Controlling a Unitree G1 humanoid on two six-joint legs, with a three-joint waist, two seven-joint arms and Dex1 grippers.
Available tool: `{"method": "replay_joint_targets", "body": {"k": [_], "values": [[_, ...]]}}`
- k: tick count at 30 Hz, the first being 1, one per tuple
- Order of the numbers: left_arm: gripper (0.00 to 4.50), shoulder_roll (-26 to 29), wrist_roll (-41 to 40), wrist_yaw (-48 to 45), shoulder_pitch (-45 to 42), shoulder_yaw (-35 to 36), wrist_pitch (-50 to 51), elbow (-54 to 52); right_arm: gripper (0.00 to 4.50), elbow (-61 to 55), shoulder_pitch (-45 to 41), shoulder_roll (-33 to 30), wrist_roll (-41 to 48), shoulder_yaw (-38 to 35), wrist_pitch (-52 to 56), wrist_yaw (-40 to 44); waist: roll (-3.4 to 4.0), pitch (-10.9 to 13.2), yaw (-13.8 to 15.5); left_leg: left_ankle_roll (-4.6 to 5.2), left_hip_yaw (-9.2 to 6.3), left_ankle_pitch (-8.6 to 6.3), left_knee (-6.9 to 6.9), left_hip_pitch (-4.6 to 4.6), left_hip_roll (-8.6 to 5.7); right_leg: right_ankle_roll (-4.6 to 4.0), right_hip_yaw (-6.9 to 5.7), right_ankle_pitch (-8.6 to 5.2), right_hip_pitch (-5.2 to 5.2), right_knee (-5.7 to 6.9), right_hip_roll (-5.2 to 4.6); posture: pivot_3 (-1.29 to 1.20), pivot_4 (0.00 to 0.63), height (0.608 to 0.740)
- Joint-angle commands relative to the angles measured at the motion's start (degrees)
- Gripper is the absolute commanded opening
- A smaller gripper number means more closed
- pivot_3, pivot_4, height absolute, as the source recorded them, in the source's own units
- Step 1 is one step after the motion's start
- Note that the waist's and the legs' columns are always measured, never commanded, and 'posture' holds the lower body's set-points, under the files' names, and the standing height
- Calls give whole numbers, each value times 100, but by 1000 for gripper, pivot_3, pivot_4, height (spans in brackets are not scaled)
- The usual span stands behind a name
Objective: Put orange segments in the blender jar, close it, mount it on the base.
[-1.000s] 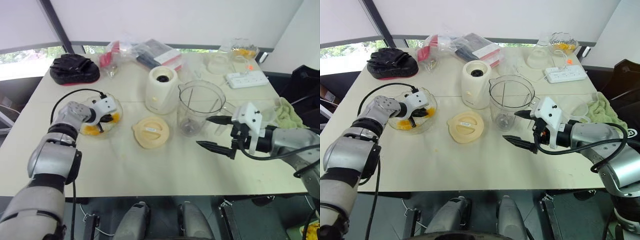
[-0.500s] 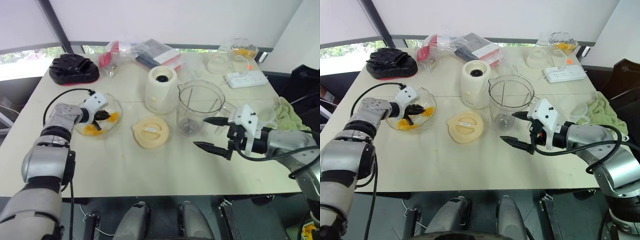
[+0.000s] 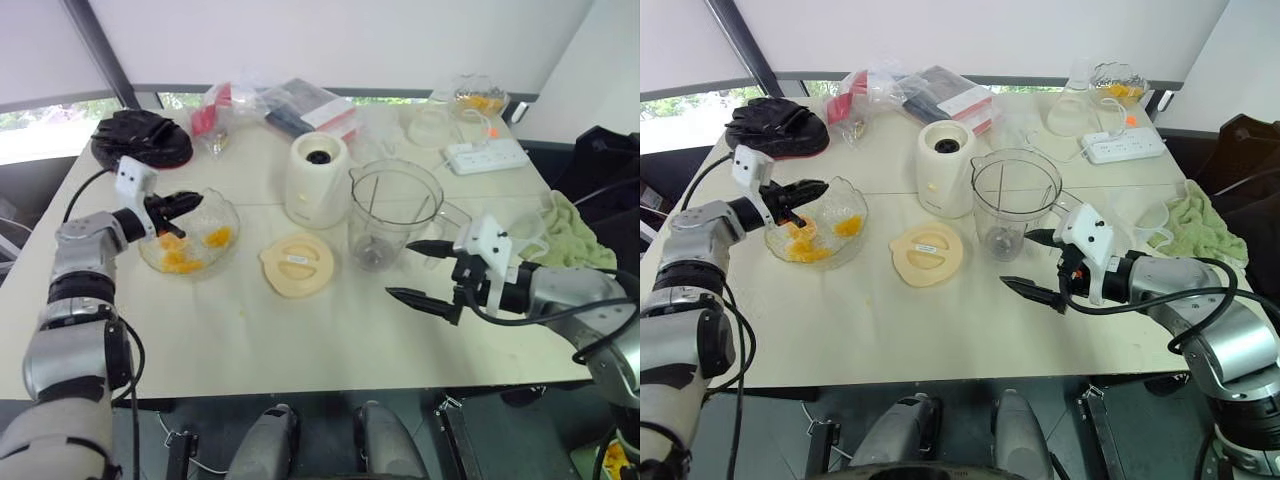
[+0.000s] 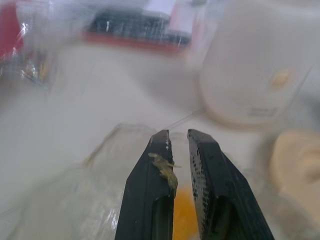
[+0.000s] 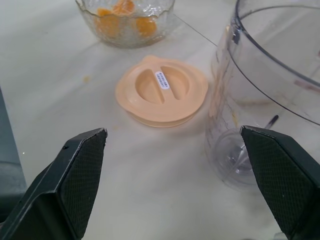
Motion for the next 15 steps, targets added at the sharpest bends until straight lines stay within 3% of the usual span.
{"method": "replay_joint_targets", "body": {"k": [1, 5, 9, 12, 15], "values": [[577, 47, -528, 89, 273, 212, 680, -1252, 4500, -200, 64, 30, 8, -236, -103, -87, 0, 0, -3, 0, 1, 0, 0, 0, 0, 0, 1, 0, 0, -1, 0, 0, 150, 740], [577, 121, -656, 230, 466, 129, 1163, -1981, 4500, -327, 215, 121, 12, -246, -102, -229, 1, -1, 4, -3, 0, 2, 0, 1, 0, -1, 3, 0, 0, 1, 1, 0, 150, 740], [577, 363, -49, 313, 502, -381, 837, -1585, 4500, -424, 325, 215, 4, -203, -108, -322, 4, -3, 8, -4, 1, 2, 0, 4, 0, -1, 2, 0, 2, 0, 1, 0, 150, 740], [1480, 502, 450, 392, 408, -780, 321, -999, 4500, -442, 339, 274, -15, -152, -118, -355, 4, -3, 12, -4, 2, 2, -1, 7, -1, -1, 2, 0, 4, 0, 2, 0, 150, 740], [2903, 545, 722, 294, 233, -1043, -71, -512, 4500, -451, 334, 375, -41, -88, -139, -422, 4, -3, 12, -4, 2, 2, -1, 6, -1, -1, 2, 0, 4, 0, 2, 0, 150, 740]]}}
